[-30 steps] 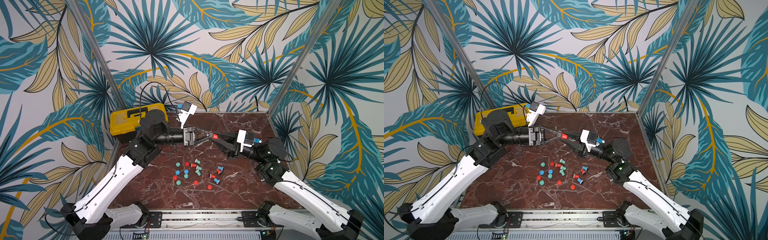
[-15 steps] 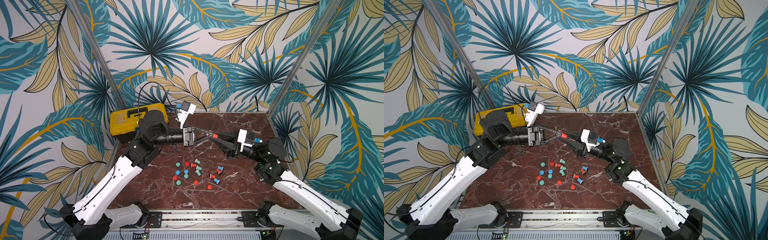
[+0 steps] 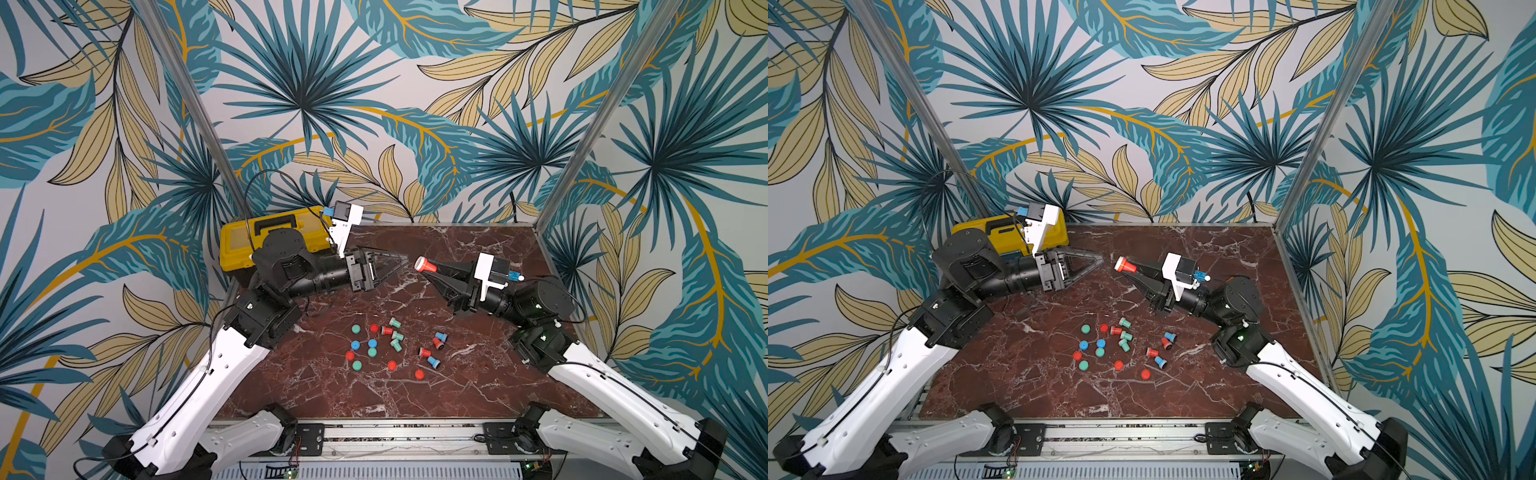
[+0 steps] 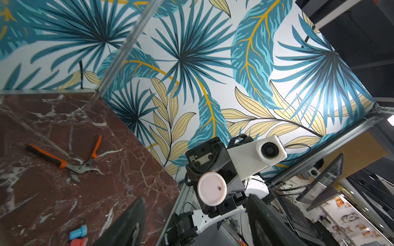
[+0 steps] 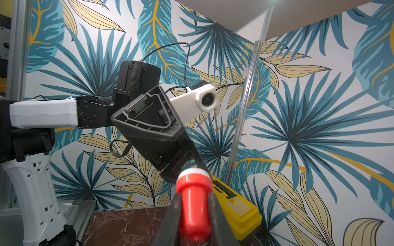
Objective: Close the stamp cap
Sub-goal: Pick up the stamp from the center of the board, then close the cover of the stamp.
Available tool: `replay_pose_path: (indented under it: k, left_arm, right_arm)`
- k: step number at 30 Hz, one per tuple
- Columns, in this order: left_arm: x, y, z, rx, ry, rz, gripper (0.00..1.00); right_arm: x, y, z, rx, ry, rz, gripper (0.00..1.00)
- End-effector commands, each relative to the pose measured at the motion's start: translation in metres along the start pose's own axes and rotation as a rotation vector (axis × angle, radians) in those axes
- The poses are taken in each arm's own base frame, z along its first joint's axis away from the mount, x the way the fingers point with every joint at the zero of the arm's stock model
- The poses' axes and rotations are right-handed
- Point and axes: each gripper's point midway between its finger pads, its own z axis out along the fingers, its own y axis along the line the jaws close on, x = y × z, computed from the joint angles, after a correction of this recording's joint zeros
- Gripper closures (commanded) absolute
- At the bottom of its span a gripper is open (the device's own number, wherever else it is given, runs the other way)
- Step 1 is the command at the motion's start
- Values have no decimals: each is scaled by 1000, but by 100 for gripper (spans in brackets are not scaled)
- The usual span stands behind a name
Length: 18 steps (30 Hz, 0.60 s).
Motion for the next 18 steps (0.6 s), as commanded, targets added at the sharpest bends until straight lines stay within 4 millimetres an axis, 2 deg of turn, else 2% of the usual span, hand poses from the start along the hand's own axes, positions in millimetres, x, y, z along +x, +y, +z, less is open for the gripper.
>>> replay_pose_path:
  k: [1, 6, 11, 14, 18]
  left_arm:
    - [-8, 28, -14, -106, -49, 45, 23]
    - [0, 93, -41, -494, 16, 134, 22]
    - [15, 157, -66, -776, 69, 196, 18]
    - [29, 191, -77, -823, 111, 130, 18]
    - [36, 223, -90, -866, 143, 74, 19]
  right_arm:
    - [23, -15, -7, 108, 110, 70, 100]
    - [66, -30, -15, 226, 285, 183, 100]
    - [118, -47, -29, 389, 482, 345, 100]
    - [148, -51, -39, 464, 608, 426, 100]
    - [187, -49, -57, 562, 782, 553, 100]
